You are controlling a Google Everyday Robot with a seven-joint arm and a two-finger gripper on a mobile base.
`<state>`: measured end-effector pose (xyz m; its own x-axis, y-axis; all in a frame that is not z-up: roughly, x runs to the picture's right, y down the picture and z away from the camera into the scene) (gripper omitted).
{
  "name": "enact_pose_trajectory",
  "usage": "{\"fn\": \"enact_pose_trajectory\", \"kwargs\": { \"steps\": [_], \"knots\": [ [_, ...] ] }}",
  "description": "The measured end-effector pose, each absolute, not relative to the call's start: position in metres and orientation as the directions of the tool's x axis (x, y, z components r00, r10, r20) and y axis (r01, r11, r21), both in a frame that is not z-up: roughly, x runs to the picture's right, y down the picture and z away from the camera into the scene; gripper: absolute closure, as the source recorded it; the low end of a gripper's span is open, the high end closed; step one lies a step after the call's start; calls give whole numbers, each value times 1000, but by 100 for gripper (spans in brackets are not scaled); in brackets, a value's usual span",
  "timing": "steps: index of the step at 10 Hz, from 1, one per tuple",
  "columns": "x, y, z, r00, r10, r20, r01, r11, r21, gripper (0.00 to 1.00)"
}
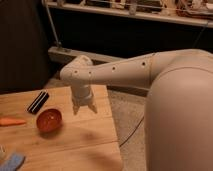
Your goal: Knock the bottle over
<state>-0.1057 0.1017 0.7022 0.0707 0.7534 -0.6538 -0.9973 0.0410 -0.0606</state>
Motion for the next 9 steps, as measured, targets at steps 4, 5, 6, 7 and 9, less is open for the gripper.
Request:
{"fn": "enact_pose_trajectory", "kwargs": {
  "steps": [4, 5, 6, 7, 9],
  "knots": [
    [-149, 85, 674, 192, 779, -597, -981, 139, -135, 35],
    [-163, 79, 664, 225, 785, -577, -974, 164, -156, 35],
    [-173, 76, 658, 247, 789, -563, -968, 182, -171, 35],
    [-191, 72, 646, 292, 795, -532, -956, 221, -193, 39],
    [-213, 66, 631, 369, 800, -473, -929, 307, -206, 56]
  ]
}}
